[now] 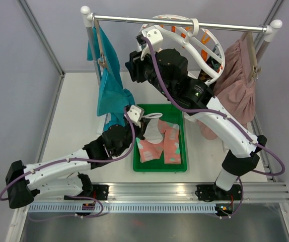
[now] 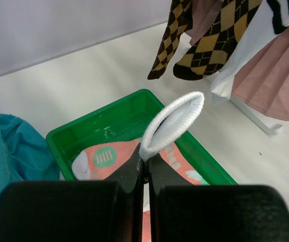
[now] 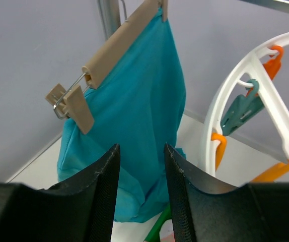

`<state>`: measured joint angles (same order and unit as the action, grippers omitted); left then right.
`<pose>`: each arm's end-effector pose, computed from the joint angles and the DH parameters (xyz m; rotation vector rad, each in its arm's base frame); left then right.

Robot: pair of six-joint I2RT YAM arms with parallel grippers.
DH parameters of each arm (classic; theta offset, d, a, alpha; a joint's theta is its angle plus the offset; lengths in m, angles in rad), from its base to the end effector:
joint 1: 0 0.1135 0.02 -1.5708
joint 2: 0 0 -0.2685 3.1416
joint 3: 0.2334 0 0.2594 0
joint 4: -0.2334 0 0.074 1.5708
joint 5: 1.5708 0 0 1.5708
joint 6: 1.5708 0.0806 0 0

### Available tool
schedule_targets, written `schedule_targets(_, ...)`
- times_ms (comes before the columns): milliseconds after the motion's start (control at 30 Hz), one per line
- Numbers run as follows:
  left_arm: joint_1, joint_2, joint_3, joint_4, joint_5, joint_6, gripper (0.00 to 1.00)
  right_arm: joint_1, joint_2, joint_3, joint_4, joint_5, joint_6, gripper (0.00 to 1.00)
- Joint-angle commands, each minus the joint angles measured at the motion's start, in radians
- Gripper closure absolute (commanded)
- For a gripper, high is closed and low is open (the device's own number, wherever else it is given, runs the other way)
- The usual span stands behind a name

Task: Clip the socks to the hanger
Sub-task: Rotate the hanger.

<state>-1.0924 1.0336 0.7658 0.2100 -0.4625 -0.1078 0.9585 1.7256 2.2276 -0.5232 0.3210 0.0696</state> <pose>0.1644 -0.2389 0.3268 0.4460 1.5890 -0.5456 0.2531 0.3162 0.5496 -0.4583 1.5514 0.5439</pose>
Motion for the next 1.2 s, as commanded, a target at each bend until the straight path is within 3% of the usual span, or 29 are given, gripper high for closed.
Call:
schedule_targets(0, 0.006, -0.026, 0.027, 0.000, -0.005, -0.015, 0.98, 0.009, -0.038, -0.005, 0.028, 0.095, -0.045, 0.54)
schedule_targets(533, 0.009, -0.024, 0.018, 0.008, 0.001, -0.026, 0.98, 0.016, -0.198, -0.184, -0.080, 0.286, -0.019, 0.53)
schedule_targets(1167, 0.009, -0.007, 0.029, 0.015, 0.015, -0.030, 0.98, 0.017, -0.409, -0.338, -0.199, 0.388, 0.035, 0.63)
